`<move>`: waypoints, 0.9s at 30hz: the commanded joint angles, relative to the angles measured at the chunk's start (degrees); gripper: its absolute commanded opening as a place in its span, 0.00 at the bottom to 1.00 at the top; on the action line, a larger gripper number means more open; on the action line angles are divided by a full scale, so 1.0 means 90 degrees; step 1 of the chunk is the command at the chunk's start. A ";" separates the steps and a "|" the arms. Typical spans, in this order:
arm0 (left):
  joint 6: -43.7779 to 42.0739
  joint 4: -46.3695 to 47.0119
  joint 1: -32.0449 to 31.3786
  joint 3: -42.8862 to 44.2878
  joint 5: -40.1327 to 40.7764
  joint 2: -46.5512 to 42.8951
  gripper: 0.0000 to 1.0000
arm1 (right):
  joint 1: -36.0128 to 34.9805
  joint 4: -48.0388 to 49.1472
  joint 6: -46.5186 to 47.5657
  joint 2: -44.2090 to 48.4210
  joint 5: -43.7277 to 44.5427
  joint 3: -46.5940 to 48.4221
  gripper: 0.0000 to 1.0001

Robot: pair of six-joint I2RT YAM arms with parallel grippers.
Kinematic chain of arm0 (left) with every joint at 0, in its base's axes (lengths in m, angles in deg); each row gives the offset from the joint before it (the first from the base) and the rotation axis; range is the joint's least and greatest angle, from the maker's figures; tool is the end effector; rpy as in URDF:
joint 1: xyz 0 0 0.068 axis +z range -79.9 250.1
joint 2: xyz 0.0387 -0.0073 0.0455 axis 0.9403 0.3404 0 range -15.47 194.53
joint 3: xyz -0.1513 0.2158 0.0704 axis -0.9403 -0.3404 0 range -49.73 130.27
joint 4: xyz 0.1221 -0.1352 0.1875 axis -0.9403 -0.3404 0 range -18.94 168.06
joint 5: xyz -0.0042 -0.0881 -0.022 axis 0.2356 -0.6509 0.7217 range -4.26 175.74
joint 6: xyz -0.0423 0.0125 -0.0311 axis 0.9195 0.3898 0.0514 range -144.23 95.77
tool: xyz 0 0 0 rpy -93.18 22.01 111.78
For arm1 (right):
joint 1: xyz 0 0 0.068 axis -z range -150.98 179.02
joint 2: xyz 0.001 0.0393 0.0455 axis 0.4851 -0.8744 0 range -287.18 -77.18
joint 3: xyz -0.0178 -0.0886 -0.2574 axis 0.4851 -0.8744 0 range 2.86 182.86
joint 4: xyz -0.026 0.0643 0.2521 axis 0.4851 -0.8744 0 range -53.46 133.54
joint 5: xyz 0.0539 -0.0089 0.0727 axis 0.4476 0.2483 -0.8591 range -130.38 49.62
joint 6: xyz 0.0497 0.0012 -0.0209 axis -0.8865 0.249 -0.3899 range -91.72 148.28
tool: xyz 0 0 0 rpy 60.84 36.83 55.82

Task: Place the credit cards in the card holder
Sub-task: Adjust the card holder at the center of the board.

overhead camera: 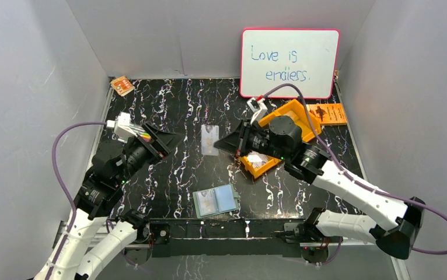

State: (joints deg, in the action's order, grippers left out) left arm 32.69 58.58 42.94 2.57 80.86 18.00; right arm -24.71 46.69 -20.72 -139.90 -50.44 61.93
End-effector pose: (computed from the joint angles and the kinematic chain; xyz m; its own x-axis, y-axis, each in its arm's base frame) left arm 0.1070 -0.0583 0.3936 -0.4501 -0.7074 -0.5449 0.2810 0.4670 -0.8384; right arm 0.1466 0.2103 0.3915 -0.6804 0.3288 -0.6549 -0.5848 0.2949 0.7557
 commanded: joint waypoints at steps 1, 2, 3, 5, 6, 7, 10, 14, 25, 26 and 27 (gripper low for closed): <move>-0.0850 -0.1493 0.0019 -0.0343 -0.0691 0.0218 0.88 | 0.0045 -0.3339 0.1234 0.0303 0.0769 -0.0089 0.00; -0.0847 -0.1555 0.0019 -0.0581 -0.0876 0.0268 0.88 | 0.0052 -0.3548 0.1285 0.0341 0.0729 -0.0244 0.00; -0.0817 -0.1602 0.0019 -0.0805 -0.1031 0.0304 0.88 | 0.0053 -0.3638 0.1296 0.0371 0.0619 -0.0442 0.00; -0.0794 -0.1609 0.0010 -0.1180 -0.1192 0.0370 0.88 | 0.0048 -0.3574 0.1296 0.0483 0.0307 -0.0879 0.00; -0.0810 -0.1598 0.0005 -0.1307 -0.1262 0.0434 0.88 | 0.0050 -0.3419 0.1273 0.0527 0.0092 -0.1058 0.00; -0.0860 -0.1595 0.0001 -0.1419 -0.1347 0.0541 0.88 | 0.0050 -0.3234 0.1253 0.0557 -0.0131 -0.1223 0.00; -0.1129 -0.1595 -0.0104 -0.1481 -0.1484 0.1022 0.87 | 0.0049 -0.2683 0.1060 0.0457 -0.0582 -0.1533 0.00; -0.1366 -0.1568 -0.0540 -0.1556 -0.1350 0.1791 0.85 | 0.0010 -0.1899 0.0766 -0.0048 -0.0830 -0.1796 0.00; -0.0958 -0.1403 -0.2306 -0.1607 -0.0058 0.3389 0.78 | -0.0171 -0.1291 0.0026 -0.0457 -0.0423 -0.2246 0.00; -0.0961 -0.1400 -0.2339 -0.1615 -0.0021 0.3464 0.77 | -0.0167 -0.1318 -0.0021 -0.0358 -0.0347 -0.2371 0.00; -0.0979 -0.1388 -0.2365 -0.1633 0.0022 0.3531 0.77 | -0.0166 -0.1331 -0.0067 -0.0251 -0.0299 -0.2458 0.00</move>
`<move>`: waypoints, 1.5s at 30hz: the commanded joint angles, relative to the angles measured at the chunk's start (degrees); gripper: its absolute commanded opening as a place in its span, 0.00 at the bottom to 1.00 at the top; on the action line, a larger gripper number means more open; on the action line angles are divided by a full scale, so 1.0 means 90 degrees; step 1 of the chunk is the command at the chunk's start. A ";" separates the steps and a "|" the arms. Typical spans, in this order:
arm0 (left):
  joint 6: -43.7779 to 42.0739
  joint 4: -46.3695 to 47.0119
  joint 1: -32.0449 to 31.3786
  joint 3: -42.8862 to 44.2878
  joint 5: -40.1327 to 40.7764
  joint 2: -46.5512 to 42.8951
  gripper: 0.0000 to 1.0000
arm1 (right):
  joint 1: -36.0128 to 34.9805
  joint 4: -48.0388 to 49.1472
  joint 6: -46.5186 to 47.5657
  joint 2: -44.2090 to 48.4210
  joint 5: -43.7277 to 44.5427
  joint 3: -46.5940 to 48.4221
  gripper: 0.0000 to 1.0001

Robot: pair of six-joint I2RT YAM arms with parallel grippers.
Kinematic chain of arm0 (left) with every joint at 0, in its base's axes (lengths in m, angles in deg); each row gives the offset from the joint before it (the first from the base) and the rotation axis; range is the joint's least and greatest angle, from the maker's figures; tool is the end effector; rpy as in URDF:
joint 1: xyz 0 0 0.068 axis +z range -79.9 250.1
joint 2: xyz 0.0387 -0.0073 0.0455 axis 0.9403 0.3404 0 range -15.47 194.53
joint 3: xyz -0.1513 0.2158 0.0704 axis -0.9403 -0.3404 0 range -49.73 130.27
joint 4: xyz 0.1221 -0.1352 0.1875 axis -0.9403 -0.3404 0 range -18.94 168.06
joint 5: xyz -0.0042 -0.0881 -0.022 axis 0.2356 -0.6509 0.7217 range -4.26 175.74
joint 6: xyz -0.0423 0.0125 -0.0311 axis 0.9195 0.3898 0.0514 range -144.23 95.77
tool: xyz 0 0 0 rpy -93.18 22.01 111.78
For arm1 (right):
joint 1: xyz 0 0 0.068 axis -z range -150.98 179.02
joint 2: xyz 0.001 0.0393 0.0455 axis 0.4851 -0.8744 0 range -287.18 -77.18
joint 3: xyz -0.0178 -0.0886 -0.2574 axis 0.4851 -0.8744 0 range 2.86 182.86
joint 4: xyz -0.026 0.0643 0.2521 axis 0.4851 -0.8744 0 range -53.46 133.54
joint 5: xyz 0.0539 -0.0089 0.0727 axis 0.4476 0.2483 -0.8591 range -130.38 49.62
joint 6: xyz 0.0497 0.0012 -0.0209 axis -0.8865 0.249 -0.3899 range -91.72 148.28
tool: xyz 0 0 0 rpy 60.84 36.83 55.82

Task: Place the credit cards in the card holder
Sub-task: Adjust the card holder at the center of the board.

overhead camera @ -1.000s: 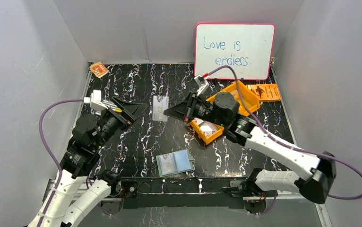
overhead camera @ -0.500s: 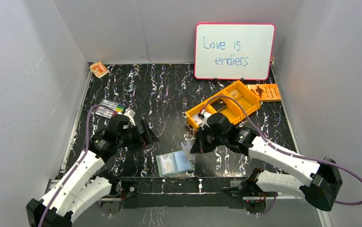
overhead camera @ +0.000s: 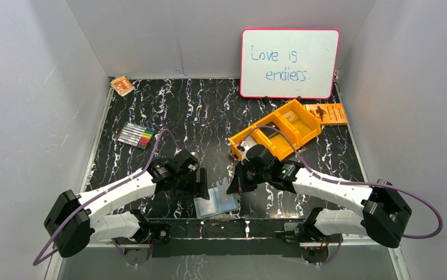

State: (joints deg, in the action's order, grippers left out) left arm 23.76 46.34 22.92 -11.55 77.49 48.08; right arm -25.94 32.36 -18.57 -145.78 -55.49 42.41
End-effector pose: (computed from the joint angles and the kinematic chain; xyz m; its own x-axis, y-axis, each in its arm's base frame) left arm 0.1381 -0.1566 0.2073 -0.9607 -0.0452 -0.2740 0.0972 0.8695 -0.4843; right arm 0.1358 0.2097 0.2228 -0.9136 -0.0761 -0.3994 -0.3483 0.6533 0.6722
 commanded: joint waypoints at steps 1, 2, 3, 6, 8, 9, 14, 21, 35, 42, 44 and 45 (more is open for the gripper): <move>-0.0010 -0.0026 -0.0155 -0.0067 0.0450 0.0245 0.76 | -0.0028 0.0257 -0.0343 0.0504 0.0280 -0.0374 0.00; -0.0051 -0.0028 -0.0166 -0.0071 0.0492 0.0310 0.75 | -0.0033 0.0223 -0.0370 0.0587 0.0305 -0.0445 0.00; -0.0078 -0.0034 -0.0176 -0.0076 0.0540 0.0369 0.74 | -0.0027 0.0160 -0.0386 0.0684 0.0339 -0.0493 0.00; -0.0122 0.0024 -0.0187 -0.0095 0.0571 0.0629 0.72 | -0.0034 -0.0078 -0.0426 0.0979 0.0498 -0.0619 0.00; -0.0141 0.0108 -0.0202 -0.0102 0.0549 0.0868 0.72 | -0.0035 -0.0203 -0.0458 0.1199 0.0575 -0.0702 0.00; -0.0153 0.0157 -0.0205 -0.0101 0.0535 0.0958 0.72 | -0.0036 -0.0241 -0.0472 0.1302 0.0598 -0.0743 0.00; -0.0272 0.0522 -0.0217 -0.0074 0.0434 0.1236 0.72 | -0.0030 -0.0490 -0.0539 0.1623 0.0655 -0.0887 0.00; -0.0576 0.0756 -0.0217 0.0249 0.0501 0.1841 0.59 | -0.0027 -0.0628 -0.0694 0.1987 0.0719 -0.1153 0.00; -0.0613 0.0498 -0.0208 0.0835 0.1270 0.1395 0.63 | -0.0032 -0.1169 -0.0781 0.2326 0.1006 -0.1315 0.00; -0.0213 0.0237 -0.0878 0.1424 0.1221 0.0881 0.72 | -0.0035 -0.1107 -0.0497 0.2529 0.1016 -0.1385 0.00; -0.0128 0.0227 -0.1288 0.1707 0.1295 0.1202 0.72 | -0.0030 -0.1110 -0.0401 0.2403 0.0888 -0.1356 0.00; -0.0102 0.0233 -0.1447 0.1854 0.1319 0.1410 0.72 | -0.0033 -0.1167 -0.0383 0.2347 0.0846 -0.1323 0.00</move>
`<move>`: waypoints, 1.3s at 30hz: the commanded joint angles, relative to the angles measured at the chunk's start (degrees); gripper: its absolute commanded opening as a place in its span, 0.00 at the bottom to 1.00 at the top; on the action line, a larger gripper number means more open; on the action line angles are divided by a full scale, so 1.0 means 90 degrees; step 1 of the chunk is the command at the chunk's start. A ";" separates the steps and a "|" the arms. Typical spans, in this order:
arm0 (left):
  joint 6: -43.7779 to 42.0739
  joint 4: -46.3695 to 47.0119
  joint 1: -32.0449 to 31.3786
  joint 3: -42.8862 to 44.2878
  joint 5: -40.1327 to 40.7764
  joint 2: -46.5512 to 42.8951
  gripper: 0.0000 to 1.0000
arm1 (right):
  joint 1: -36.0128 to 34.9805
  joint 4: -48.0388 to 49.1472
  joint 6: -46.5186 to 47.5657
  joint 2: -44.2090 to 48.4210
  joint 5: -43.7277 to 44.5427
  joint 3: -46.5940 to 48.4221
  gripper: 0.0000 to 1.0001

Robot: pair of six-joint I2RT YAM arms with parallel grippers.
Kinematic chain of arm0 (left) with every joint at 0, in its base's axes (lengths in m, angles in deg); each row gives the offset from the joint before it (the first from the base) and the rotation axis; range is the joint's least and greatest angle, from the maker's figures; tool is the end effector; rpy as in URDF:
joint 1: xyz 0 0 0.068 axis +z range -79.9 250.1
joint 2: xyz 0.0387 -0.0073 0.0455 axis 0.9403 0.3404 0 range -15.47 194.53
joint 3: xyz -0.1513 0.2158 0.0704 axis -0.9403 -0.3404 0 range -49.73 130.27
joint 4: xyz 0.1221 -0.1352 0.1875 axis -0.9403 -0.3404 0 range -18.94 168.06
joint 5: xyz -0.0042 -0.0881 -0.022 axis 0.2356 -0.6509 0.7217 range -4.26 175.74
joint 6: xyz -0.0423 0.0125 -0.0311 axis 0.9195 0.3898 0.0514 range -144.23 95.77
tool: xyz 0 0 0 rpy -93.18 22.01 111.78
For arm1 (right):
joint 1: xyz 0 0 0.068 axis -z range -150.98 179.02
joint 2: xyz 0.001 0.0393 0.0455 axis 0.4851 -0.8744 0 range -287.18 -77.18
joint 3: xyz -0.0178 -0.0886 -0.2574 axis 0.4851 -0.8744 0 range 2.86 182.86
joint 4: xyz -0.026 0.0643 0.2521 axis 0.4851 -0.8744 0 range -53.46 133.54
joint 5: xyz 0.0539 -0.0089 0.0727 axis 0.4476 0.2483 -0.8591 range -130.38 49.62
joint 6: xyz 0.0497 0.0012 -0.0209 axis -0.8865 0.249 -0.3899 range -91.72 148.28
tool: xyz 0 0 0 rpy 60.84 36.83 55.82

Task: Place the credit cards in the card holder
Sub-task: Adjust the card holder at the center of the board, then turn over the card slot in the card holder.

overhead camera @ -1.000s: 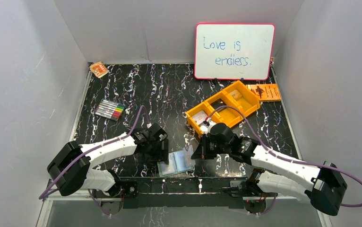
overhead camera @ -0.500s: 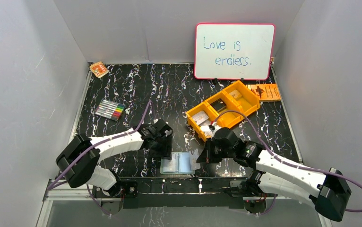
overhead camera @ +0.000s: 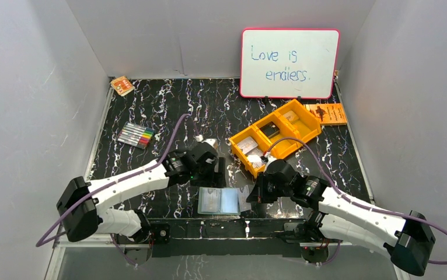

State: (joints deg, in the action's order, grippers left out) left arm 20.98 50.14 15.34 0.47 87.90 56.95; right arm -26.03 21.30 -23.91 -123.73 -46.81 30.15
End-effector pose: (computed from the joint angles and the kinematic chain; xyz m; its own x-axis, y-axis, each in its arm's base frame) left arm 0.1510 -0.2115 0.2439 -0.8814 0.0185 -0.4719 0.2508 0.8651 -0.4344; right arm 0.0950 0.1428 0.2085 -0.9141 0.0625 -0.4006 -0.2290 0.7358 0.6373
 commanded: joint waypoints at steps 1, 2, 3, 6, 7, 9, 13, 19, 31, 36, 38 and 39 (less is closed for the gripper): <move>0.0219 -0.0181 -0.0749 0.0642 0.0205 0.0629 0.72 | -0.0021 -0.0013 0.0220 -0.0135 -0.0121 0.0068 0.00; 0.0212 -0.0164 -0.0856 0.0764 0.0240 0.0832 0.72 | -0.0017 -0.0089 0.0222 -0.0147 -0.0091 0.0089 0.00; 0.0185 -0.0142 -0.0951 0.0861 0.0250 0.1041 0.72 | -0.0025 -0.0162 0.0217 -0.0115 -0.0055 0.0097 0.00; 0.0057 -0.0076 -0.1155 0.1184 0.0256 0.1642 0.73 | -0.0023 -0.0325 0.0156 0.0099 0.0007 0.0077 0.00; 0.0009 -0.0082 -0.1190 0.1271 0.0301 0.1782 0.72 | -0.0026 -0.0360 0.0136 0.0187 0.0004 0.0046 0.00; -0.0013 -0.0056 -0.1210 0.1341 0.0350 0.2011 0.72 | -0.0026 -0.0398 0.0086 0.0332 -0.0030 -0.0037 0.00; -0.0005 0.0042 -0.1210 0.1252 0.0464 0.2235 0.70 | -0.0023 -0.0230 -0.0055 0.0513 -0.0265 -0.0292 0.00; 0.0054 0.0141 -0.1210 0.0971 0.0611 0.2492 0.68 | -0.0025 -0.0093 -0.0262 0.0572 -0.0364 -0.0528 0.00; -0.0023 0.0222 -0.1210 0.0646 0.0689 0.3007 0.54 | -0.0026 -0.0008 -0.0302 0.0669 -0.0295 -0.0570 0.00; 0.0030 0.0300 -0.1210 0.0442 0.0688 0.2922 0.44 | -0.0017 0.0146 -0.0269 0.0607 -0.0333 -0.0600 0.00; 0.0037 0.0335 -0.1210 0.0366 0.0689 0.2926 0.39 | -0.0021 0.0215 -0.0234 0.0555 -0.0373 -0.0600 0.00; 0.0044 0.0344 -0.1210 0.0349 0.0689 0.2936 0.35 | -0.0019 0.0260 -0.0217 0.0512 -0.0422 -0.0596 0.00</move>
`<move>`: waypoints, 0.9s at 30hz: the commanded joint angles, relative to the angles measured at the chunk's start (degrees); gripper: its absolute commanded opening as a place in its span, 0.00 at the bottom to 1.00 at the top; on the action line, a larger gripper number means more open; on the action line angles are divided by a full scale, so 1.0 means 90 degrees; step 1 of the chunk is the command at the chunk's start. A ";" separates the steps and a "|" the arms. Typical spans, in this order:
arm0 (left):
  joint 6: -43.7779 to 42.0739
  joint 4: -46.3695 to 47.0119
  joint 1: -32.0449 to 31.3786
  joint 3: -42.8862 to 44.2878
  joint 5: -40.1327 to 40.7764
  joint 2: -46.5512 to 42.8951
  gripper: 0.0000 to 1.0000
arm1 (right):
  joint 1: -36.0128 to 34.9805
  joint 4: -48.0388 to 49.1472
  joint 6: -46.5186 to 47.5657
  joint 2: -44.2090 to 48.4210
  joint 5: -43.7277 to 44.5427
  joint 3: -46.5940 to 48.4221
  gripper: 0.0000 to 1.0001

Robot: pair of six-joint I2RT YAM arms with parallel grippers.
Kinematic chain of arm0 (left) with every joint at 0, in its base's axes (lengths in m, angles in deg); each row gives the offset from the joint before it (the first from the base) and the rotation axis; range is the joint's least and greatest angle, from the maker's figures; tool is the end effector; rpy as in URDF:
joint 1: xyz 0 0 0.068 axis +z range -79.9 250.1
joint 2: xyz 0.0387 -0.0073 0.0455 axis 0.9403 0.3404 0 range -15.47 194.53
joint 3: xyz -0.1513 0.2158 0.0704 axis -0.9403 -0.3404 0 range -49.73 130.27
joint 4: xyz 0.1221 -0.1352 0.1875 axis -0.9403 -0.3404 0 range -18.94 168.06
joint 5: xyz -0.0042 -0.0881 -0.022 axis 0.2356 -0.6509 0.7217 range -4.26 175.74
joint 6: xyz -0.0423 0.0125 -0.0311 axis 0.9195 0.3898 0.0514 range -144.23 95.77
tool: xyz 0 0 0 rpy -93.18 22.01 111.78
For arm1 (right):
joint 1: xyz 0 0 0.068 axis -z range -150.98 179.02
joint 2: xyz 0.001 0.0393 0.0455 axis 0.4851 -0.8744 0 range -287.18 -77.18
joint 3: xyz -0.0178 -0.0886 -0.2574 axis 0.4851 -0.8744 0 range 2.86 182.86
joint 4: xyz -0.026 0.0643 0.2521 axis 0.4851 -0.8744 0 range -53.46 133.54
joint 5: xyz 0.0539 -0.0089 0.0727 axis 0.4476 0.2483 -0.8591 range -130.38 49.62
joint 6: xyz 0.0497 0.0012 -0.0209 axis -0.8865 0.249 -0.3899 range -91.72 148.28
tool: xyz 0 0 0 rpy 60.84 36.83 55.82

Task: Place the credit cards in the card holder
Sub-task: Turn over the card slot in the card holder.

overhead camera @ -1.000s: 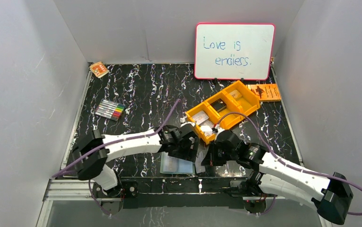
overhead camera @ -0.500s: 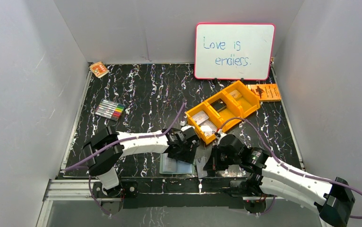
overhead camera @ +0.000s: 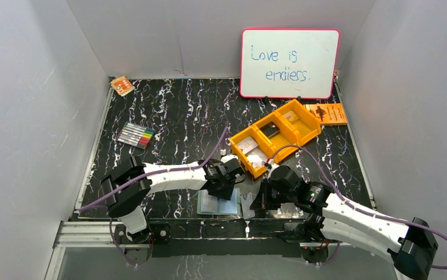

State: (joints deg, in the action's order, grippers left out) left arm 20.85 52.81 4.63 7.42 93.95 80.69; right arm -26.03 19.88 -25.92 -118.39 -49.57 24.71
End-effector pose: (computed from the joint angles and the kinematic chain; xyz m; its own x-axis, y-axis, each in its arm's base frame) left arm 0.1390 -0.2925 0.1699 -0.8835 0.2478 -0.3976 0.3528 0.9103 -0.2166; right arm 0.0826 0.1280 0.1883 -0.9391 0.0539 -0.3394 -0.1955 0.7282 0.6568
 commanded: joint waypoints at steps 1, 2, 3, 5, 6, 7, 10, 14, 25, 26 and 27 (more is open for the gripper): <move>0.0064 0.0052 -0.0020 -0.0456 0.0021 0.0315 0.31 | -0.0025 0.0471 0.0027 -0.0137 -0.0162 0.0013 0.00; 0.0069 0.0058 -0.0020 -0.0478 0.0025 0.0323 0.28 | -0.0025 0.0525 0.0048 -0.0191 -0.0209 0.0021 0.00; 0.0069 0.0074 -0.0018 -0.0507 0.0026 0.0329 0.26 | -0.0024 0.0563 0.0061 -0.0262 -0.0245 0.0037 0.00; 0.0079 0.0108 -0.0020 -0.0568 0.0035 0.0331 0.21 | -0.0026 0.0632 0.0100 -0.0394 -0.0288 0.0076 0.00; 0.0079 0.0113 -0.0020 -0.0597 0.0044 0.0331 0.18 | -0.0026 0.0657 0.0115 -0.0449 -0.0303 0.0089 0.00; 0.0084 0.0122 -0.0020 -0.0618 0.0043 0.0336 0.16 | -0.0025 0.0686 0.0119 -0.0488 -0.0306 0.0108 0.00; 0.0089 0.0141 -0.0021 -0.0677 0.0035 0.0323 0.08 | -0.0024 0.0818 0.0112 -0.0577 -0.0317 0.0129 0.00; 0.0099 0.0179 -0.0020 -0.0734 0.0035 0.0288 0.01 | -0.0025 0.0991 0.0109 -0.0656 -0.0316 0.0174 0.00; 0.0166 0.0248 -0.0020 -0.0831 0.0055 0.0224 0.00 | -0.0024 0.1235 0.0243 -0.0816 -0.0338 0.0362 0.00; 0.0170 0.0251 -0.0020 -0.0833 0.0055 0.0226 0.00 | -0.0026 0.1284 0.0237 -0.0834 -0.0352 0.0349 0.00; 0.0173 0.0250 -0.0020 -0.0841 0.0046 0.0233 0.00 | -0.0020 0.1329 0.0231 -0.0844 -0.0355 0.0338 0.00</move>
State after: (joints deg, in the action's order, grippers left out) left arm 21.61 55.74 4.80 3.86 95.00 78.42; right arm -26.03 28.49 -24.61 -125.52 -51.97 25.30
